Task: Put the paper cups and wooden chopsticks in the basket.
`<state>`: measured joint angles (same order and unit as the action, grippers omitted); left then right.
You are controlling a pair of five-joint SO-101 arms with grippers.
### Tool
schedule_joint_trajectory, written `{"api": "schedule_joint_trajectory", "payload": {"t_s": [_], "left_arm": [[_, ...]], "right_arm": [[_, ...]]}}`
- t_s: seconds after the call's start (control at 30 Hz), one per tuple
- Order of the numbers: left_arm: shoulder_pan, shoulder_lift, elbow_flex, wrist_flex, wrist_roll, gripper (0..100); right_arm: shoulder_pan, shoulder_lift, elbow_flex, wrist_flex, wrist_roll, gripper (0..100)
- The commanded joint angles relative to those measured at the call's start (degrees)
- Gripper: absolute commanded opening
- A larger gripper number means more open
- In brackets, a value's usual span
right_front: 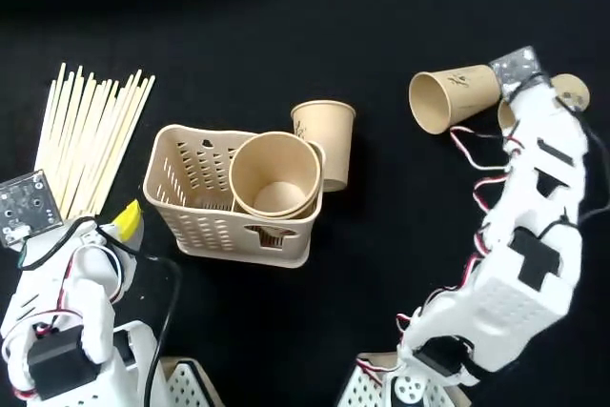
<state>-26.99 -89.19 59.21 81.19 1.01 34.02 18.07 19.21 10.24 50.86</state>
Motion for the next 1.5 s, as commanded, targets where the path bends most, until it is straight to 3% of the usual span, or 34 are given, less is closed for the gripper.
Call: {"api": "schedule_joint_trajectory", "payload": {"t_s": [0.0, 0.07, 0.13, 0.3, 0.53, 0.67, 0.8, 0.97, 1.1, 1.2, 1.33, 1.47], "left_arm": [[0.1, -0.3, 0.0, -1.2, 0.2, 31], [0.1, -0.3, 0.0, -1.2, 0.2, 31], [0.1, -0.3, 0.0, -1.2, 0.2, 31], [0.1, -0.3, 0.0, -1.2, 0.2, 31], [0.1, -0.3, 0.0, -1.2, 0.2, 31], [0.1, -0.3, 0.0, -1.2, 0.2, 31], [0.1, -0.3, 0.0, -1.2, 0.2, 31], [0.1, -0.3, 0.0, -1.2, 0.2, 31], [0.0, -0.3, 0.0, -1.2, 0.2, 31], [-0.1, -0.3, 0.0, -1.2, 0.2, 31], [-0.1, -0.3, 0.0, -1.2, 0.2, 31], [-0.2, -0.3, 0.0, -1.2, 0.2, 31]], "right_arm": [[2.2, -1.3, -3.6, -2.2, -0.3, 0.7], [3.2, -3.0, -3.6, -2.0, -3.2, 3.9], [4.4, -5.5, -3.5, -0.8, -6.2, 0.8], [5.6, -14.8, -3.8, 11.6, -8.3, 1.1], [5.0, -33.6, -6.6, 39.7, -8.4, 1.1], [1.1, -42.9, -10.6, 57.1, -12.0, 1.1], [-8.0, -51.1, -18.4, 71.6, -14.4, 1.1], [-28.9, -58.5, -33.0, 88.5, -19.8, 1.1], [-47.6, -61.4, -37.0, 90.9, -26.7, 1.1], [-57.1, -60.4, -35.3, 90.9, -30.2, 1.1], [-63.7, -57.5, -33.3, 90.9, -32.4, 1.1], [-64.5, -55.1, -33.2, 90.9, -33.3, 1.1]]}}
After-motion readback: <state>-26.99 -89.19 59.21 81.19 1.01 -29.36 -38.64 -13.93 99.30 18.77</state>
